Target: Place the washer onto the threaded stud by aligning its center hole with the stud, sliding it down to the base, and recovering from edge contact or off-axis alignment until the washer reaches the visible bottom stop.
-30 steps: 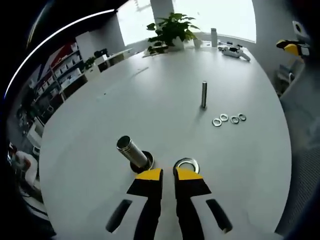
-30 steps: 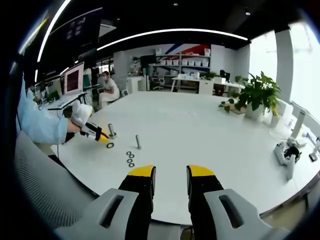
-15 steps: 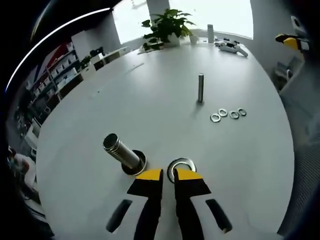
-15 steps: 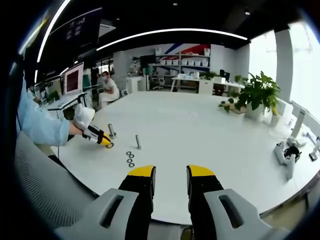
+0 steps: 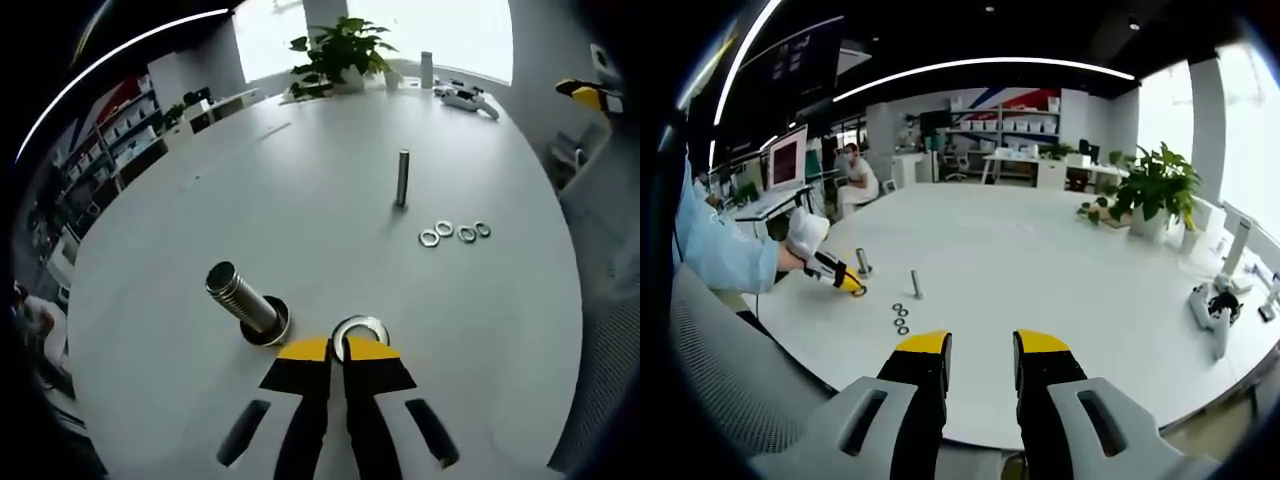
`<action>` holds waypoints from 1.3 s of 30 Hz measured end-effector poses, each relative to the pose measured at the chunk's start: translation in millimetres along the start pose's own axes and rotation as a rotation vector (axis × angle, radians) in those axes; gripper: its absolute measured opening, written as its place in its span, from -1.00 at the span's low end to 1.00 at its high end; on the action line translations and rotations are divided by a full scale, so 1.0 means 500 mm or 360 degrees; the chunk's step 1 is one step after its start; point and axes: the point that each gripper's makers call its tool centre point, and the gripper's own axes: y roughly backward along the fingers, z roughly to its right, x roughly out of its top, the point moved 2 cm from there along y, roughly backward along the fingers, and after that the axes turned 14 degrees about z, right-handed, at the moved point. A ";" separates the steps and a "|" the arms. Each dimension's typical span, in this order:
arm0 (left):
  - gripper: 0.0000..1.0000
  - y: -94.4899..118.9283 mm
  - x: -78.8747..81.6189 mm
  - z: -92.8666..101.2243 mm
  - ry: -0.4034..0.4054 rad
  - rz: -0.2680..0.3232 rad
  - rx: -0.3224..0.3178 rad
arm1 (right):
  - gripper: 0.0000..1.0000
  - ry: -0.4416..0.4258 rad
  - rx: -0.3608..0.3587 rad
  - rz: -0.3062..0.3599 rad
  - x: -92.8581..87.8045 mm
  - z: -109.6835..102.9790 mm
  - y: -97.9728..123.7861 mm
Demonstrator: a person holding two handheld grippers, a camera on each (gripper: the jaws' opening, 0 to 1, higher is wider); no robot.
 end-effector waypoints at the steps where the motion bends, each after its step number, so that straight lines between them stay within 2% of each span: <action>1: -0.97 0.000 0.000 -0.001 0.0001 0.0001 0.0001 | -0.46 0.0000 0.0000 0.0000 0.000 0.000 0.000; 21: -0.97 0.048 0.032 -0.044 -0.0017 0.0069 0.0101 | -0.47 -0.0004 0.0000 0.0006 0.001 0.000 -0.001; 32: -0.97 0.067 0.071 -0.077 -0.0039 0.0132 0.0161 | -0.47 -0.0003 0.0001 0.0004 0.002 0.000 -0.001; 39: -0.97 0.069 0.091 -0.084 -0.0076 0.0152 0.0155 | -0.47 -0.0005 -0.0001 0.0006 0.002 0.001 -0.001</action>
